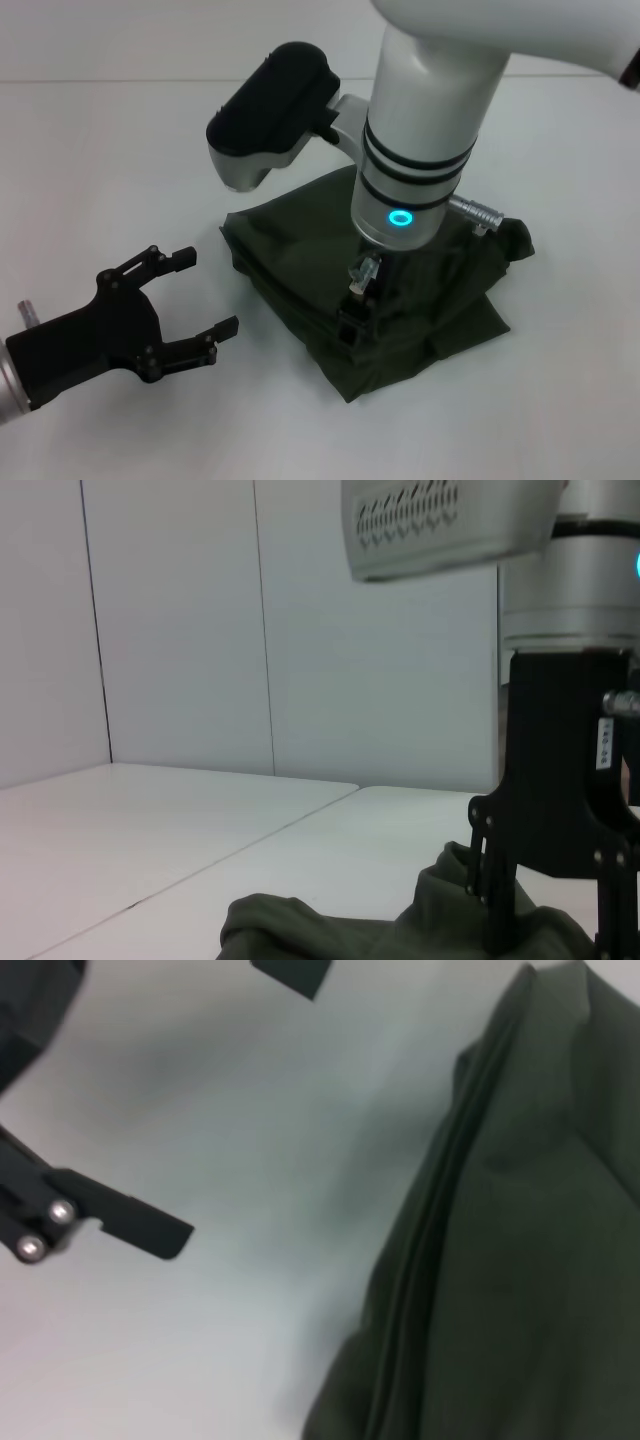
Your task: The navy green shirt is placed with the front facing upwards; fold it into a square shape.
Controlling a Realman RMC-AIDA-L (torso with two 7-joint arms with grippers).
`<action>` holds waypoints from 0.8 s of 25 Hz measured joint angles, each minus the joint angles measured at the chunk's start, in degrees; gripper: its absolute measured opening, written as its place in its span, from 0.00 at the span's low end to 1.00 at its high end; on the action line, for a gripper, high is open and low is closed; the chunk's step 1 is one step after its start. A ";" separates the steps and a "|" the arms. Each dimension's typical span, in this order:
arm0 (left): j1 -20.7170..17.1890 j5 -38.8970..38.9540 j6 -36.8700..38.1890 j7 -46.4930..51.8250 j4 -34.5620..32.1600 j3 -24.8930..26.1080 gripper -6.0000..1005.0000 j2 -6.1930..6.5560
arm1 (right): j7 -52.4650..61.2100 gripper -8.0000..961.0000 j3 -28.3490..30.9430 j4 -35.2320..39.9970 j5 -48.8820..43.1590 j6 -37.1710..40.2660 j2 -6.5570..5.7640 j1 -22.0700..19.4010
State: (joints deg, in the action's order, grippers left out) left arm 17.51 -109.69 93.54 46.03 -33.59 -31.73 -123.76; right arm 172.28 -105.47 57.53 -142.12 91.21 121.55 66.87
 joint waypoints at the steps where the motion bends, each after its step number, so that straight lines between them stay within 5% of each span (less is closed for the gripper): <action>1: 0.00 0.00 0.00 0.00 0.00 0.00 0.92 0.00 | 0.01 0.82 -0.53 -0.73 0.00 -0.44 0.00 0.19; 14: 0.60 0.01 -1.03 -0.42 1.07 -0.79 0.92 0.01 | -0.35 0.81 -2.36 -3.31 -0.79 -3.55 0.00 0.46; 20: 0.66 0.01 -1.32 -0.42 1.07 -0.83 0.92 0.01 | -1.19 0.56 -2.28 -1.57 -1.55 -3.49 -0.02 -0.50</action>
State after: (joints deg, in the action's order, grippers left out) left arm 18.17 -109.69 92.22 45.61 -32.51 -32.56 -123.75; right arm 171.08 -107.74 55.95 -143.67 87.72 121.53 66.37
